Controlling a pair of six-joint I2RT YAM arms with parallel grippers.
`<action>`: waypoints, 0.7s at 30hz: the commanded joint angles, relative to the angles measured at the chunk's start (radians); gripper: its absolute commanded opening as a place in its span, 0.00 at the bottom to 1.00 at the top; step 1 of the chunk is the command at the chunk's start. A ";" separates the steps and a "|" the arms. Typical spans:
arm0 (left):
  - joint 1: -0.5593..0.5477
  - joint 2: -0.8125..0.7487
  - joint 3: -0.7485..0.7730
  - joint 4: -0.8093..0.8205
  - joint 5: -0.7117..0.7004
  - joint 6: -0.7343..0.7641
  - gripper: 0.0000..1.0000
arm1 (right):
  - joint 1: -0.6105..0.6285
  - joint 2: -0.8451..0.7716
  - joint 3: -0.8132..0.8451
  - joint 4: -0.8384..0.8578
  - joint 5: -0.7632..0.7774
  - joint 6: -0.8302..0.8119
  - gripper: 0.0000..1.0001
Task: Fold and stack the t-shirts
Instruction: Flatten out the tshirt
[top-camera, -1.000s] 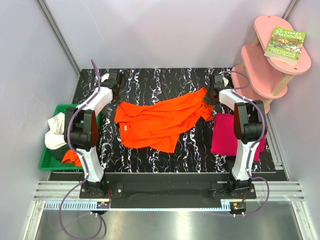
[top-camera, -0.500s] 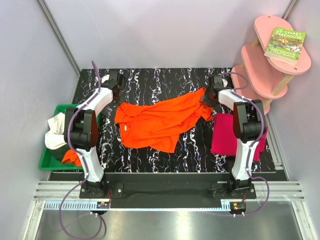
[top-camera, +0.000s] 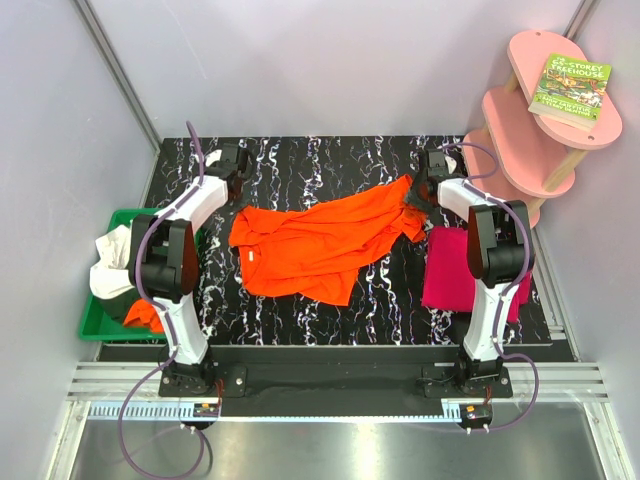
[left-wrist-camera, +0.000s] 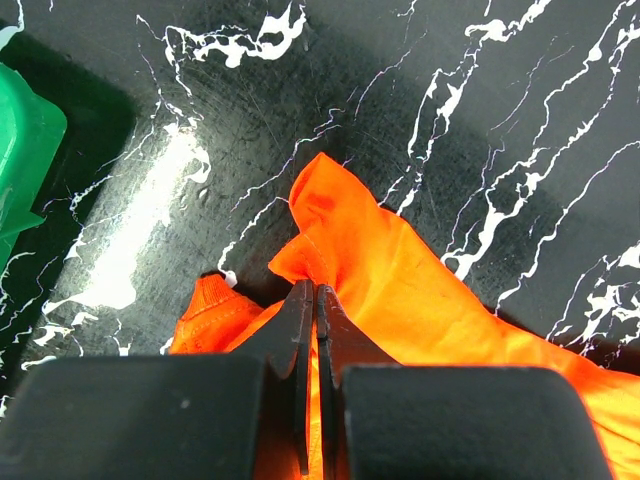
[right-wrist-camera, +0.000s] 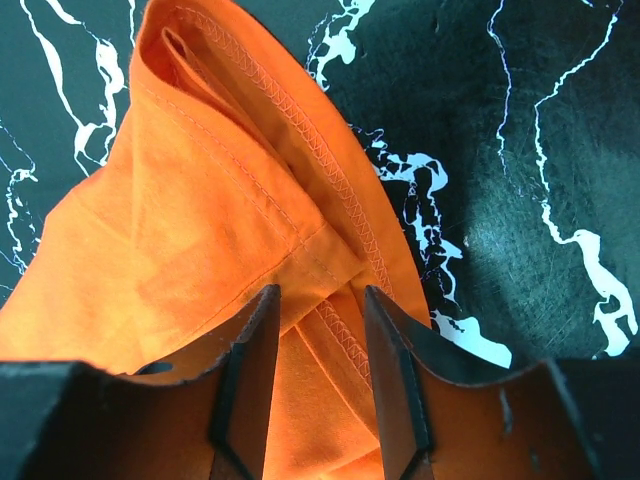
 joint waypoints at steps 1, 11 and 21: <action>-0.005 -0.043 -0.017 0.017 0.002 0.014 0.00 | -0.009 -0.007 0.003 0.012 0.008 -0.004 0.47; -0.006 -0.033 -0.014 0.017 0.006 0.009 0.00 | -0.022 0.030 -0.001 0.007 -0.024 0.013 0.46; -0.008 -0.037 -0.013 0.012 0.000 0.012 0.00 | -0.022 0.035 0.019 -0.004 -0.035 0.029 0.00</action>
